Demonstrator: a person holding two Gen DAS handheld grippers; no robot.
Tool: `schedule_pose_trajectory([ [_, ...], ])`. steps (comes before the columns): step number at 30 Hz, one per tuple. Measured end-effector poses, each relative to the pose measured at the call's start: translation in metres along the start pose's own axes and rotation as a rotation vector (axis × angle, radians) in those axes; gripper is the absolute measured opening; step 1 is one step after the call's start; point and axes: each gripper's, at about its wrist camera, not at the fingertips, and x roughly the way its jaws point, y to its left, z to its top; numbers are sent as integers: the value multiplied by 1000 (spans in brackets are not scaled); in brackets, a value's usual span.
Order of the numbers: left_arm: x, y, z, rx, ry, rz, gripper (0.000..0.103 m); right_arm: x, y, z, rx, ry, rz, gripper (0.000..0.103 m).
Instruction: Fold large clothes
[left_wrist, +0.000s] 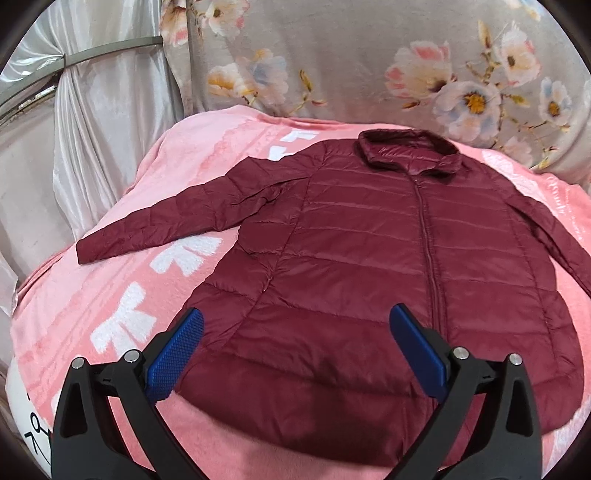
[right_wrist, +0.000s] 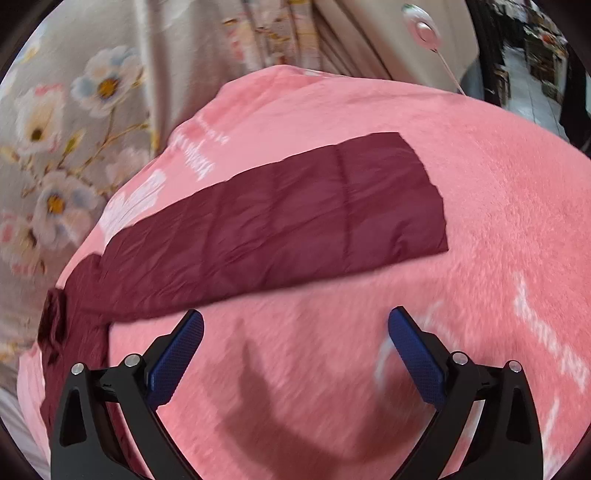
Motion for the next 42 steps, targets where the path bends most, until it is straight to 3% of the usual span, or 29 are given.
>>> schedule_pose_trajectory([
  [3,10,1,7,-12,6,11,98,13,2,16,-3,-28,-36,84],
  [5,15,2,12,-25,5,21,98,23,6,27,4,-39,-48,51],
  [8,22,7,21,-42,1,46,98,36,12,44,11,-52,-62,11],
  [10,28,11,29,-51,1,68,98,37,34,58,-29,-104,-62,9],
  [13,35,18,37,-65,3,96,98,19,87,68,-149,-182,-10,7],
  [16,41,24,44,-79,6,117,98,-9,169,58,-325,-236,123,7],
  [19,48,33,50,-97,11,134,98,-39,254,22,-514,-239,297,7],
  [23,56,47,54,-120,23,146,98,-66,350,-56,-756,-161,522,7],
  [27,67,63,58,-146,36,147,98,-68,409,-141,-925,1,677,8],
  [28,70,66,59,-153,42,141,98,-62,422,-166,-965,77,716,10],
  [31,83,77,64,-187,82,76,98,-51,439,-226,-1076,201,751,13],
  [35,104,82,71,-230,145,-49,98,-48,437,-276,-1163,272,765,45],
  [38,127,80,77,-286,209,-189,98,-54,434,-274,-1154,286,786,51],
  [40,149,75,79,-338,283,-288,98,-58,423,-255,-1082,307,813,60],
  [42,167,67,78,-384,354,-361,98,-59,405,-228,-997,310,804,61],
])
